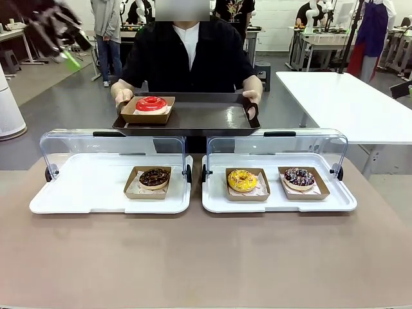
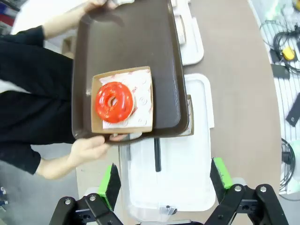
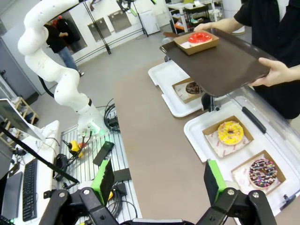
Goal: Provide the desired donut to the person.
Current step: Place the picked Paper togo box onto the Handle tray extended by the person.
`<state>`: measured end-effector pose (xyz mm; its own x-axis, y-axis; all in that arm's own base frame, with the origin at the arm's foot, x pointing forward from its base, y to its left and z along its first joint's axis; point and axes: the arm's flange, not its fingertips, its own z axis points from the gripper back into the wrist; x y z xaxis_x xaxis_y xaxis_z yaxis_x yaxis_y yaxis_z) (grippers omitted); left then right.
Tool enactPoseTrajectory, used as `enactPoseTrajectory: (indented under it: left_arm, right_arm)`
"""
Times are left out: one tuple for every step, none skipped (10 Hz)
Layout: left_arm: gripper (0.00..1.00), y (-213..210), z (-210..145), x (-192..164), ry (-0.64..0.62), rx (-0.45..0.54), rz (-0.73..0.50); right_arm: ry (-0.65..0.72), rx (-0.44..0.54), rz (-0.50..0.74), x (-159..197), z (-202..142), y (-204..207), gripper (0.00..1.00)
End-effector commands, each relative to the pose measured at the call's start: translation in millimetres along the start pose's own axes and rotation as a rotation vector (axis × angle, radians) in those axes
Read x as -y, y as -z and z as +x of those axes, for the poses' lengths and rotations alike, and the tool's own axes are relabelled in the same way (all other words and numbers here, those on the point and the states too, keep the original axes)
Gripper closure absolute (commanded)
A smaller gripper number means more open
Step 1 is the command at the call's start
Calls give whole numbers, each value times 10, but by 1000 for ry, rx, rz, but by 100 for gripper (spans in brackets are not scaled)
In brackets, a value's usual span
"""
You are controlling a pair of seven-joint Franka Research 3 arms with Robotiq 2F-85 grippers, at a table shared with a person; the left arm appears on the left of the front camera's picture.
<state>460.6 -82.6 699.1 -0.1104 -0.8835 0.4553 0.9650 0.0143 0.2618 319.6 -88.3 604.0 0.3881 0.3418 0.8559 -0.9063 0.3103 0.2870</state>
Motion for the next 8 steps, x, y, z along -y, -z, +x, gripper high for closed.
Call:
enactPoseTrajectory:
  left_arm:
    - [0, -89, -551, 194, -43, 147, 38]
    - [0, -168, -828, 199, -96, 205, 26]
    - [0, -236, -1062, 197, -116, 266, -32]
    - [0, -302, -1278, 189, -118, 345, -54]
    - [0, -327, -1426, 196, -116, 396, -61]
    - [0, -268, -1503, 209, -155, 334, -47]
    - [0, -180, -1460, 219, -151, 115, 33]
    - [0, -298, -1526, 269, -152, 348, -46]
  right_arm:
    - [-16, 23, 12, 10, 26, 11, 0]
    - [-16, 23, 12, 10, 26, 11, 0]
    - [-16, 23, 12, 10, 26, 11, 0]
    - [-16, 23, 12, 10, 26, 11, 0]
    - [-16, 23, 12, 10, 26, 11, 0]
    - [-16, 23, 12, 10, 26, 11, 0]
    - [-16, 23, 12, 10, 26, 11, 0]
    - [-16, 23, 12, 10, 26, 11, 0]
